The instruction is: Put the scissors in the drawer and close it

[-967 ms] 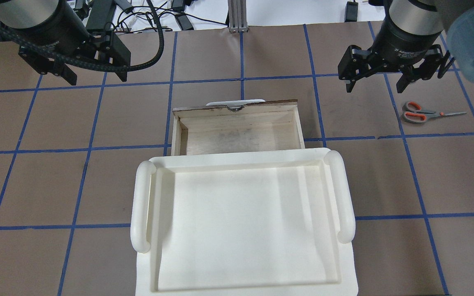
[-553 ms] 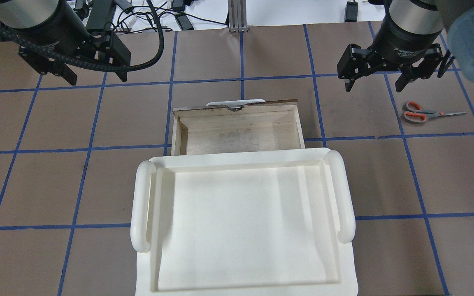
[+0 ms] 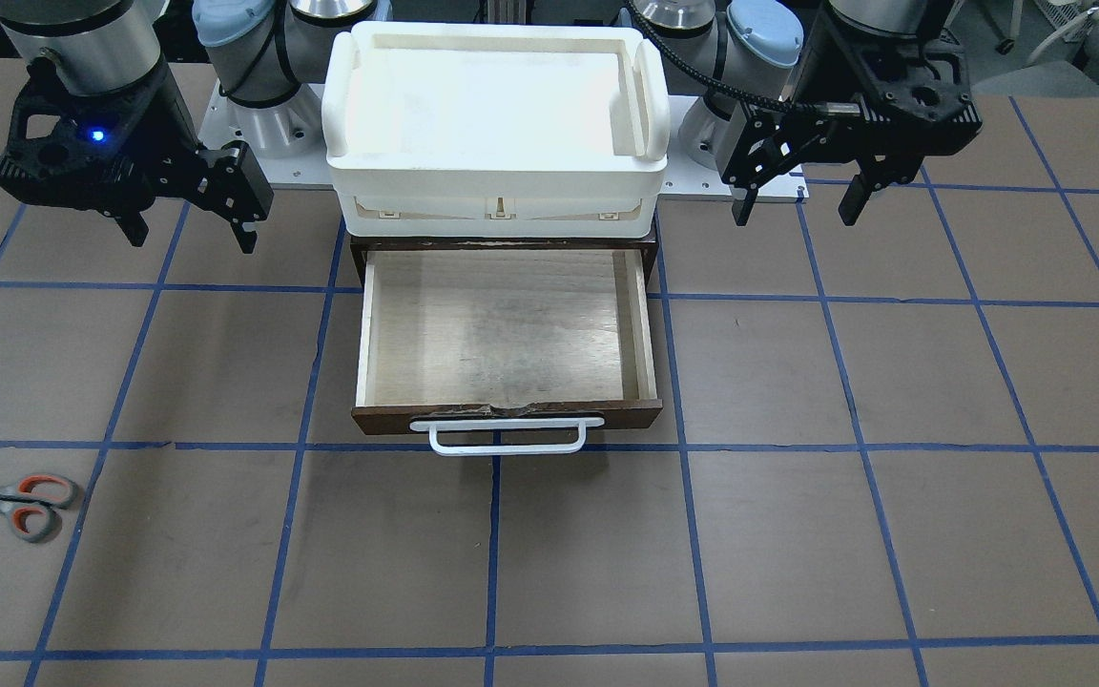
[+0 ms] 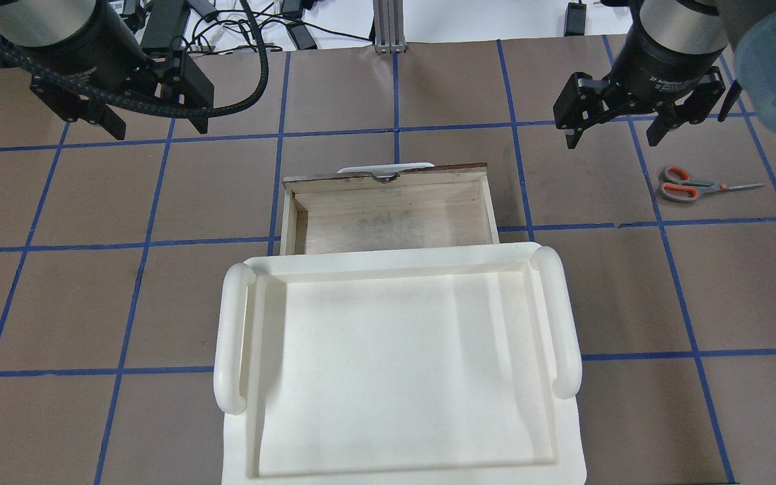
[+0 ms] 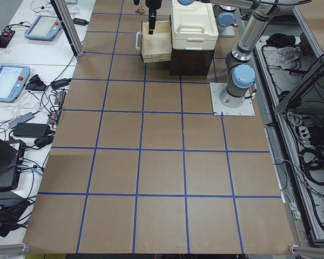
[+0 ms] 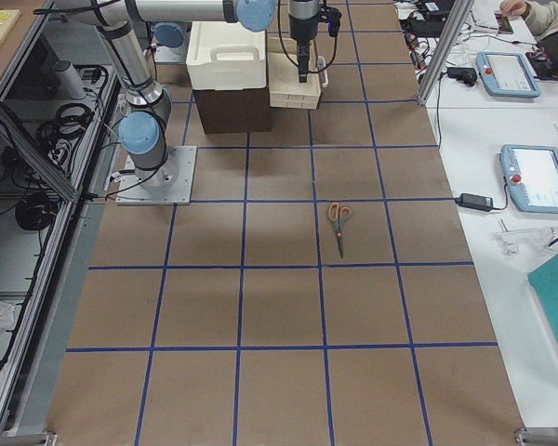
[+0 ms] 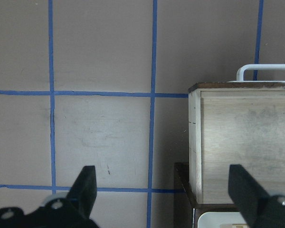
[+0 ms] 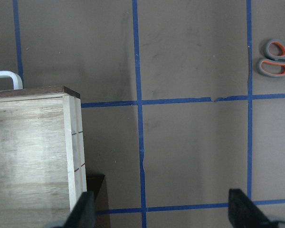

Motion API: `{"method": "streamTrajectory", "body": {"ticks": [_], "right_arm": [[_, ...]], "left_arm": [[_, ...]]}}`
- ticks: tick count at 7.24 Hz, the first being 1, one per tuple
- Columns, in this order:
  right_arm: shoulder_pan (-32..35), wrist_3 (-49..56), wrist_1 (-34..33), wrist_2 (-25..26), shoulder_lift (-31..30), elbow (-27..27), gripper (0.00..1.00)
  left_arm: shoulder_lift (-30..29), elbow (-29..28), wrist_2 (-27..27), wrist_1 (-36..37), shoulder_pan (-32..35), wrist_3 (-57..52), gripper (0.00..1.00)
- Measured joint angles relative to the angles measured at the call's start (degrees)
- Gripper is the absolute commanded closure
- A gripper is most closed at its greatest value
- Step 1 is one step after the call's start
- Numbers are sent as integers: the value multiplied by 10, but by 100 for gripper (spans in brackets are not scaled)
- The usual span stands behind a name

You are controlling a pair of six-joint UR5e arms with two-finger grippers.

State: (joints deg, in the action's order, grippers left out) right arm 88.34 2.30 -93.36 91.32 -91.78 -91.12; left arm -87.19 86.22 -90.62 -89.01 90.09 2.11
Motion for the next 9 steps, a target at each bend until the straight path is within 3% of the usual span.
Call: {"method": "streamTrajectory", "body": {"ticks": [4,6,9], "right_arm": [[-92,237,-18,-6,3,1,0],[-164,436,-29,-28,23,1,0],[-255,778,-99,-31,96,1,0]], "left_arm": [[0,0,0,0,0,0,0],[0,0,0,0,0,0,0],[0,0,0,0,1,0,0]]}}
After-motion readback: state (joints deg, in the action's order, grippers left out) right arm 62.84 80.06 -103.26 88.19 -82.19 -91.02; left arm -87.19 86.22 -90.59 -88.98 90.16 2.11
